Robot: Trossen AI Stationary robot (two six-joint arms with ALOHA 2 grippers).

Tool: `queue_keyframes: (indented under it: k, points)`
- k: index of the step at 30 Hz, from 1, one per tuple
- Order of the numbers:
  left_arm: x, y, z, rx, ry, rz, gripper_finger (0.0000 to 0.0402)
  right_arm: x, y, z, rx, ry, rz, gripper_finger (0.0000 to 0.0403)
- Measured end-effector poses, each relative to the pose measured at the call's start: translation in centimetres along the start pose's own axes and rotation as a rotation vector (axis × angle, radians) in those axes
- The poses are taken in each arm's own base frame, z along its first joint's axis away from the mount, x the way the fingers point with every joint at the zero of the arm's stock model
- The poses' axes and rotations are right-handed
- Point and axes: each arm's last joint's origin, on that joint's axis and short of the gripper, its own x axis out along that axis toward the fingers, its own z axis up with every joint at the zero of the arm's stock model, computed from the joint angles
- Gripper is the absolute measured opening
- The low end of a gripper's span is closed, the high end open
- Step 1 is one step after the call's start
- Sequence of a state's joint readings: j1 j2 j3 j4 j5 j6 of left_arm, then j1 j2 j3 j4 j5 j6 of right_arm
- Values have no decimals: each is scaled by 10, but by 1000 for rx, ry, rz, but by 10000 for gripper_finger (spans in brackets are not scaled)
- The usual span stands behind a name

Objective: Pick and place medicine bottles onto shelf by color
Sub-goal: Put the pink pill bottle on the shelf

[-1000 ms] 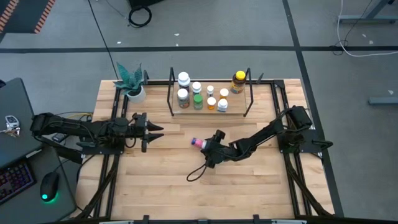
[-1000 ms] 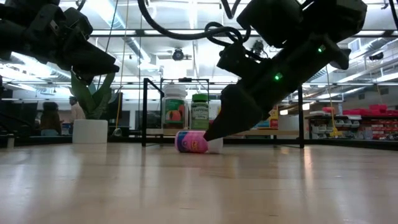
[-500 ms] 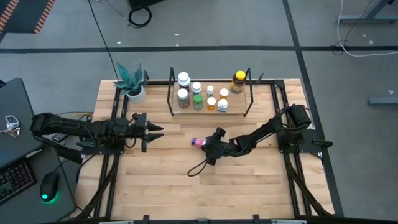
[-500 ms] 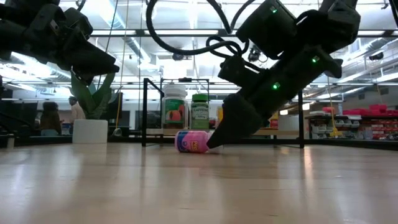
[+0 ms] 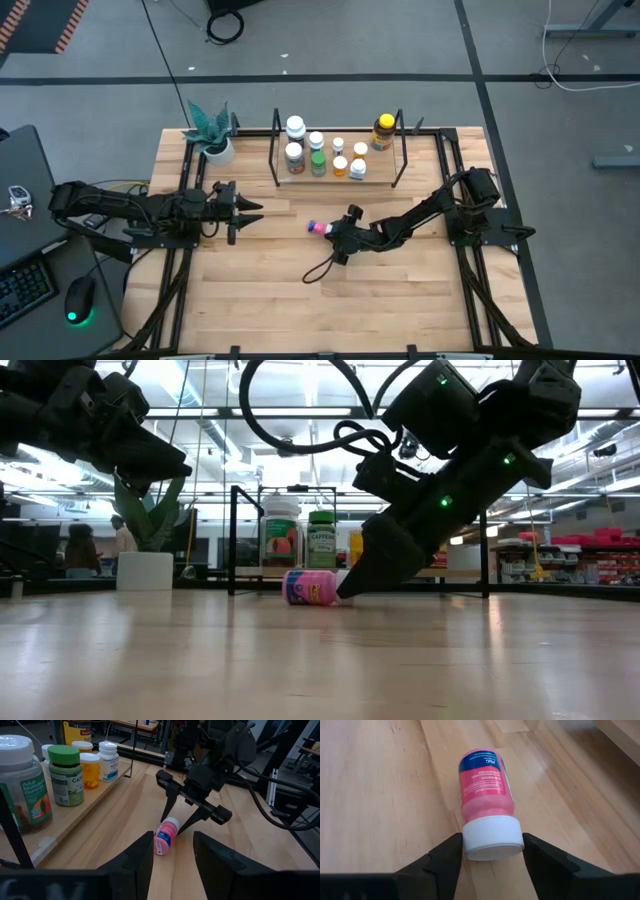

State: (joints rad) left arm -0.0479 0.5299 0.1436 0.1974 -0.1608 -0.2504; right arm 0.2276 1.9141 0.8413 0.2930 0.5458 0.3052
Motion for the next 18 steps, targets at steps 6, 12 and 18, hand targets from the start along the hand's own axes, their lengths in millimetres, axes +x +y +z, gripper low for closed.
queue_keyframes:
  k: [6,12,18]
  points:
    - [0,0,0,0,0,0,152,-1,-1,2,-33,-4,0,192]
    - [0,0,0,0,3,0,150,-5,-4,8,-40,-12,-1,194]
    - [0,0,0,0,3,0,145,-14,-9,17,-47,-12,15,196]
